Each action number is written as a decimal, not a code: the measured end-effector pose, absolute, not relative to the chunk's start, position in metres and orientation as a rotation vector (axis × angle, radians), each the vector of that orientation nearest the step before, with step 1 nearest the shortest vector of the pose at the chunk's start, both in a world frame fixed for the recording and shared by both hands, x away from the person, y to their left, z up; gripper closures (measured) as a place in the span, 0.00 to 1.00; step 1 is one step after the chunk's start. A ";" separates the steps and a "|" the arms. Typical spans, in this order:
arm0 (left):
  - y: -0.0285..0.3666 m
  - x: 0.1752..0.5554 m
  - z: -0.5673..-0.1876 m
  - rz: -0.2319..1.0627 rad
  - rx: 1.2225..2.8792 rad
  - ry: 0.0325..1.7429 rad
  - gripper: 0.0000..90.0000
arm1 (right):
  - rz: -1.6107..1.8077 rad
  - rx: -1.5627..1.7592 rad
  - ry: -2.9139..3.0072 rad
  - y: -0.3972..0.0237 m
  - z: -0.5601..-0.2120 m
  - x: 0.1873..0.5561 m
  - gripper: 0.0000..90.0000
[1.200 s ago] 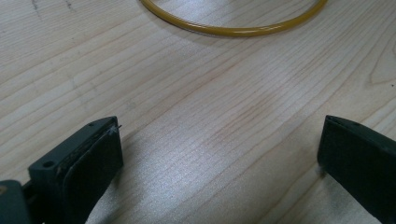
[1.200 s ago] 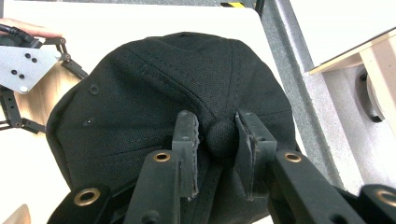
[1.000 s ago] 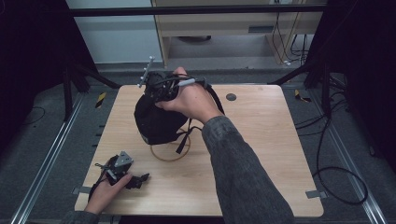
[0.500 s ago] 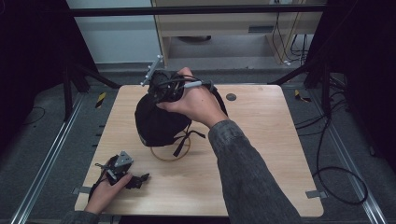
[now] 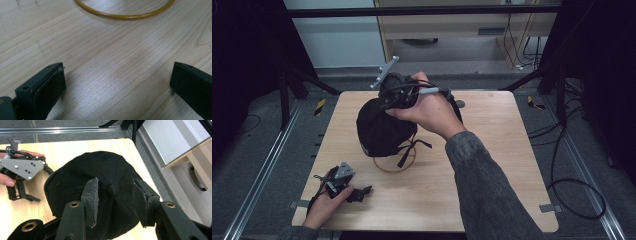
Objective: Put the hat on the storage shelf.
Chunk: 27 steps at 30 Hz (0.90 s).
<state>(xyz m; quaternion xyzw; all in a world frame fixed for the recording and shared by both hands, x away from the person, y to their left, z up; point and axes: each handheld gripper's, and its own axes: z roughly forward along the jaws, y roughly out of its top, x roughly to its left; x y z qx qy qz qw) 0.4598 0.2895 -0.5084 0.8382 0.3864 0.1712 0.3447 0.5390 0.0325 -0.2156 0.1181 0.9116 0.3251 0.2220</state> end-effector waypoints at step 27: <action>0.289 0.459 -0.508 0.443 2.183 0.996 0.00 | 0.980 0.515 2.405 -0.020 -0.227 0.524 0.32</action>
